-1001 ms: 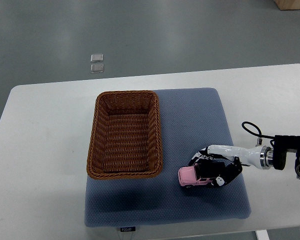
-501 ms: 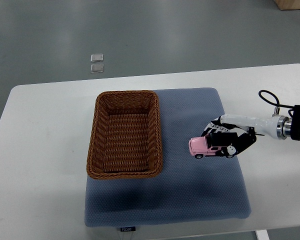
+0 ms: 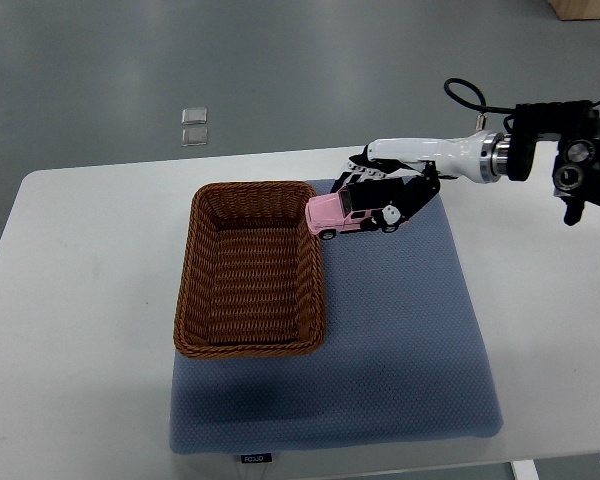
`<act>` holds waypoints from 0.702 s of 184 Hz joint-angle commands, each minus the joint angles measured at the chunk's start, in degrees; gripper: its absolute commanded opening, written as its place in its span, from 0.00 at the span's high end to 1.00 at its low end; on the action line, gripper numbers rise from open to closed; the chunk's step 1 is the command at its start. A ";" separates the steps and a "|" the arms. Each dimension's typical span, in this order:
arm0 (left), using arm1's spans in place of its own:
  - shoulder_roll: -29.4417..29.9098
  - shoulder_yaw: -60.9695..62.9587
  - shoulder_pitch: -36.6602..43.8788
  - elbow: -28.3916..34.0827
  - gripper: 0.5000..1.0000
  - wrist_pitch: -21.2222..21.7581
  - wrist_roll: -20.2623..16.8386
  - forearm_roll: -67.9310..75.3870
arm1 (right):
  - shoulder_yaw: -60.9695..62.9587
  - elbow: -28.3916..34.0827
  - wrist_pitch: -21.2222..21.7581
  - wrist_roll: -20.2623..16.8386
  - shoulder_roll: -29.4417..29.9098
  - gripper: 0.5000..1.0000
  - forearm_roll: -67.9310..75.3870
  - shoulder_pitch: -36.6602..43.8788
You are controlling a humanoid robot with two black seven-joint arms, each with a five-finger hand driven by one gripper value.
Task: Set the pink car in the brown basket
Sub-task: 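Lift the car and carry it with the right hand over the basket, then open the right hand to release the car into the basket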
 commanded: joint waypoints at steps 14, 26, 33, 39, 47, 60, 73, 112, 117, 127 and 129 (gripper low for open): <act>0.00 -0.02 0.00 -0.19 0.00 -0.01 -0.07 0.00 | -1.77 -9.34 -0.24 0.00 12.21 1.00 -0.23 0.89; 0.00 -0.11 0.00 -0.11 0.00 -0.01 -0.07 0.00 | -1.86 -11.98 -0.33 0.00 15.64 1.00 -0.50 0.72; 0.00 -0.11 0.00 -0.11 0.00 -0.01 -0.07 0.00 | -1.95 -13.39 -0.33 0.09 17.14 1.00 -0.76 0.63; 0.00 -0.11 0.00 -0.11 0.00 -0.01 -0.07 0.00 | -2.21 -14.45 -0.42 0.09 18.46 1.00 -0.85 0.54; 0.00 -0.02 0.00 -0.11 0.00 -0.01 -0.07 0.00 | -2.56 -15.76 -0.77 0.09 19.86 1.00 -0.94 0.63; 0.00 -0.02 0.00 -0.19 0.00 -0.01 -0.07 0.00 | -2.74 -17.35 -1.47 0.09 21.71 1.00 -0.94 0.63; 0.00 -0.02 0.00 -0.19 0.00 -0.01 -0.07 0.00 | -2.83 -18.75 -1.83 0.09 22.85 1.00 -0.94 0.37; 0.00 -0.02 0.00 -0.19 0.00 -0.01 -0.07 0.00 | -5.28 -23.94 -5.16 0.27 27.60 1.00 -1.11 -0.51; 0.00 -0.02 0.00 -0.19 0.00 -0.01 -0.07 0.00 | -5.46 -24.38 -5.61 0.27 27.95 1.00 -1.11 -0.69; 0.00 -0.11 0.00 -0.11 0.00 -0.01 -0.07 0.00 | -5.46 -25.43 -6.57 0.36 29.00 0.88 -1.03 -1.21; 0.00 -0.11 0.00 -0.11 0.00 -0.01 0.02 0.00 | -5.46 -25.61 -6.66 0.36 29.18 0.80 -1.03 -1.30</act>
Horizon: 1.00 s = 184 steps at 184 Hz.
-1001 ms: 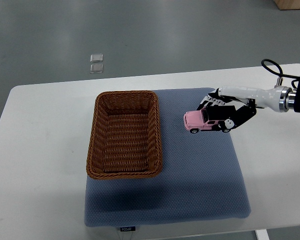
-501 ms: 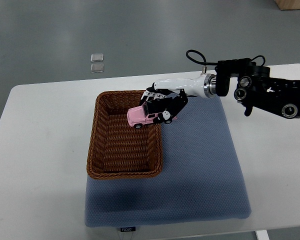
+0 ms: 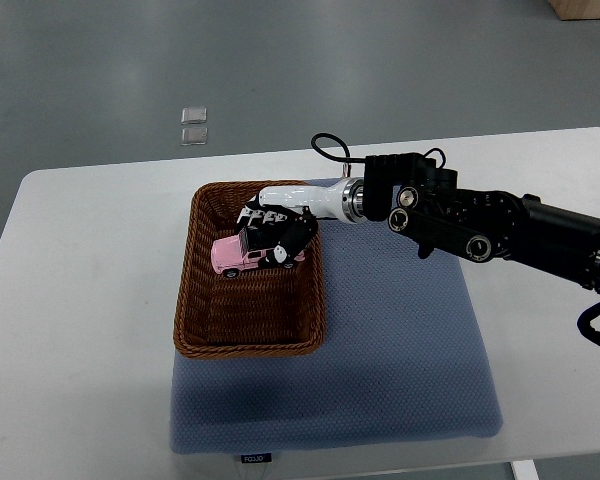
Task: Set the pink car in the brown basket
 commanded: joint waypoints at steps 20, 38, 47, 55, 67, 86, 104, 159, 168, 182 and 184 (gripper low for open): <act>0.00 -0.09 0.00 0.27 0.00 0.00 -0.01 0.00 | -0.46 -2.40 -2.04 0.11 2.68 0.33 0.43 -1.73; 0.00 -0.09 0.00 0.27 0.00 0.00 -0.01 0.00 | 0.16 -2.40 -2.13 0.11 2.77 0.20 0.87 -1.81; 0.00 -0.09 0.00 0.35 0.00 0.00 0.08 0.00 | 0.68 -2.40 -2.13 0.11 2.33 0.19 1.05 -1.81; 0.00 -0.09 0.00 0.35 0.00 0.00 -0.01 0.00 | 2.00 -2.40 -2.13 0.11 1.89 0.19 1.13 -2.08; 0.00 -0.09 0.00 0.35 0.00 0.00 -0.01 0.00 | 5.69 -2.31 -2.04 0.11 1.62 0.19 1.22 -2.25; 0.00 0.00 0.00 0.35 0.00 0.00 0.08 0.00 | 13.86 -2.31 -1.87 0.11 -0.13 0.19 2.80 -4.62; 0.00 0.00 0.00 0.35 0.00 0.00 -0.01 0.00 | 22.65 -2.31 -1.69 0.28 -3.38 0.19 7.37 -7.52; 0.00 0.09 0.00 0.27 0.00 0.00 -0.01 0.00 | 48.40 -2.66 -1.34 5.73 -4.09 0.19 31.27 -22.03; 0.00 0.09 0.00 0.18 0.00 0.00 -0.01 0.00 | 50.34 -3.01 -1.34 6.26 -4.00 0.19 35.32 -23.44; 0.00 0.09 0.00 0.18 0.00 0.00 0.08 0.00 | 51.57 -4.77 -1.34 7.23 -3.83 0.19 42.43 -24.93; 0.00 0.09 0.00 0.18 0.00 0.00 -0.01 0.00 | 51.57 -5.12 -1.34 7.49 -3.74 0.19 43.50 -25.02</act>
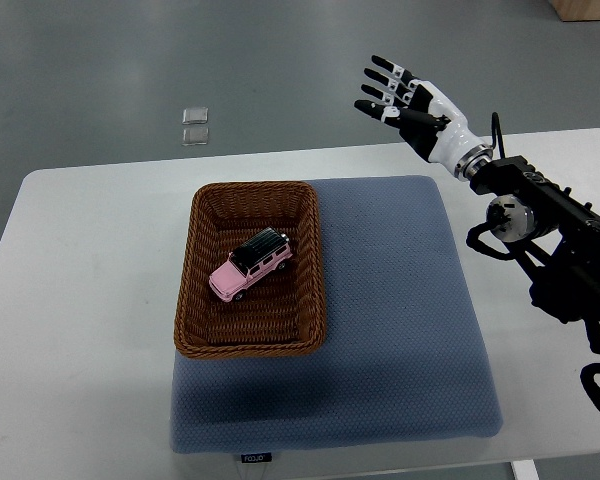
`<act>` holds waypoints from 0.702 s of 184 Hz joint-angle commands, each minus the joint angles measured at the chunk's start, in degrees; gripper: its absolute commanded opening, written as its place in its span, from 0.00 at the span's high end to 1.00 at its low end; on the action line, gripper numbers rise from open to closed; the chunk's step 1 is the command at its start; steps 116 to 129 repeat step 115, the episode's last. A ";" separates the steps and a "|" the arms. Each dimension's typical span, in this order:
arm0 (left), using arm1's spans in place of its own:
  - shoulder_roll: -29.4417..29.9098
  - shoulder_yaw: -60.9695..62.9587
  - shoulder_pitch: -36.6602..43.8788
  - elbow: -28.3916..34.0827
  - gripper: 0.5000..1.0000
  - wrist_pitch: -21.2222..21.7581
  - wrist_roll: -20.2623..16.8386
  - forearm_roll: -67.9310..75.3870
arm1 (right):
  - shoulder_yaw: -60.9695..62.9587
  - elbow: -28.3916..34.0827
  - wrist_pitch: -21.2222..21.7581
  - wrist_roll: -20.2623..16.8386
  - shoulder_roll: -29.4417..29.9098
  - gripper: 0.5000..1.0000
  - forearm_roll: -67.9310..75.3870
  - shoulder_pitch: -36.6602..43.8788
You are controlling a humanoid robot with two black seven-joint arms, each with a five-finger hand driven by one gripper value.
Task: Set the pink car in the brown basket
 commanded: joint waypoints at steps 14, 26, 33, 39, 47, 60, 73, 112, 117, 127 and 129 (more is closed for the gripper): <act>0.00 0.02 0.00 -0.03 0.00 0.00 0.03 0.00 | 2.33 -4.76 0.11 3.10 0.28 0.19 17.06 -2.76; 0.00 0.02 0.00 -0.03 0.00 0.00 0.03 0.00 | 2.25 -7.22 0.46 3.54 0.28 0.18 24.35 -3.28; 0.00 0.02 0.00 -0.03 0.00 0.00 0.03 0.00 | 2.16 -8.62 0.64 3.54 0.37 0.18 28.56 -3.46; 0.00 0.02 0.00 -0.03 0.00 0.00 0.03 0.00 | 2.16 -9.33 1.34 3.54 0.54 0.18 30.50 -3.55; 0.00 0.02 0.00 -0.11 0.00 0.00 0.03 0.00 | 1.89 -9.94 2.75 3.54 0.72 0.18 31.82 -3.81; 0.00 0.02 0.00 -0.11 0.00 0.00 0.03 0.00 | 1.72 -10.47 5.74 3.54 0.72 0.18 32.00 -4.43; 0.00 0.02 0.00 -0.11 0.00 0.00 0.03 0.00 | 1.54 -10.56 7.58 3.54 0.72 0.18 32.00 -4.69; 0.00 0.02 0.00 -0.11 0.00 0.00 0.03 0.00 | 1.28 -10.56 8.02 3.54 0.72 0.18 32.00 -4.78; 0.00 0.02 0.00 -0.11 0.00 0.00 -0.05 0.00 | 1.28 -10.56 8.02 3.63 0.72 0.18 32.00 -4.78; 0.00 0.02 0.00 -0.11 0.00 0.00 -0.05 0.00 | 1.28 -10.56 8.02 3.63 0.72 0.18 32.00 -4.78; 0.00 0.02 0.00 -0.11 0.00 0.00 -0.05 0.00 | 1.28 -10.56 8.02 3.63 0.72 0.18 32.00 -4.78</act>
